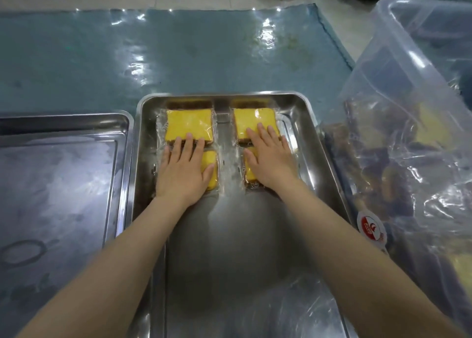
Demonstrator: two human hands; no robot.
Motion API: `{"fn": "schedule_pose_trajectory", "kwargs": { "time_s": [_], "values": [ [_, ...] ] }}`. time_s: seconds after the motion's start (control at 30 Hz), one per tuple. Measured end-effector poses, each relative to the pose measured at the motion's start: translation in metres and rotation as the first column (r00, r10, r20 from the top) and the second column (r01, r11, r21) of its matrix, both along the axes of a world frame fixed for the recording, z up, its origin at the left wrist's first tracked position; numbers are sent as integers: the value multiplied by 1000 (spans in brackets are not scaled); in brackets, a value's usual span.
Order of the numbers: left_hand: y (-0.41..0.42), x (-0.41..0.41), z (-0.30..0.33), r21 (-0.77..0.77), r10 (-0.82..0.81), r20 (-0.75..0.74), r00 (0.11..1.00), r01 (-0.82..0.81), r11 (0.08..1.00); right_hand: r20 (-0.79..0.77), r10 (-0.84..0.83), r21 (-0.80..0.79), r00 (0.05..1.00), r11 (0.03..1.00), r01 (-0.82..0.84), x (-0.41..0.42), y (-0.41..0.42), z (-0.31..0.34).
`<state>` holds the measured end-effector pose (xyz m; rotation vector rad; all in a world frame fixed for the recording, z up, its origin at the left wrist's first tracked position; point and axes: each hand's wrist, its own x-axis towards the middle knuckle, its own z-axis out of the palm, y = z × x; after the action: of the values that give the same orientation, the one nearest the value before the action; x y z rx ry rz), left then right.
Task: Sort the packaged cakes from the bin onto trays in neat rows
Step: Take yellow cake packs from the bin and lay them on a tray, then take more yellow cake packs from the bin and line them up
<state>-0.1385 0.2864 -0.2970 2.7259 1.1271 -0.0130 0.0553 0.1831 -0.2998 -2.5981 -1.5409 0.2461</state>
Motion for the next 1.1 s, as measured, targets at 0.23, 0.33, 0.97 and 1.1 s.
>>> {"fn": "schedule_pose_trajectory", "kwargs": {
  "time_s": [0.23, 0.33, 0.97, 1.1],
  "values": [
    [-11, 6, 7, -23, 21, 33, 999, -20, 1000, -10, 2, -1, 1000, 1000, -2, 5, -6, 10],
    [-18, 4, 15, -11, -9, 67, 998, 10, 1000, -7, 4, 43, 1000, 999, -4, -2, -9, 23],
    [-123, -72, 199, 72, -125, 531, 838, 102, 992, -267, 194, 631, 944, 775, 19, -111, -139, 225],
    [-151, -70, 228, 63, -137, 646, 751, 126, 990, -338, 171, 665, 925, 739, 106, -109, -184, 261]
  ]
}}
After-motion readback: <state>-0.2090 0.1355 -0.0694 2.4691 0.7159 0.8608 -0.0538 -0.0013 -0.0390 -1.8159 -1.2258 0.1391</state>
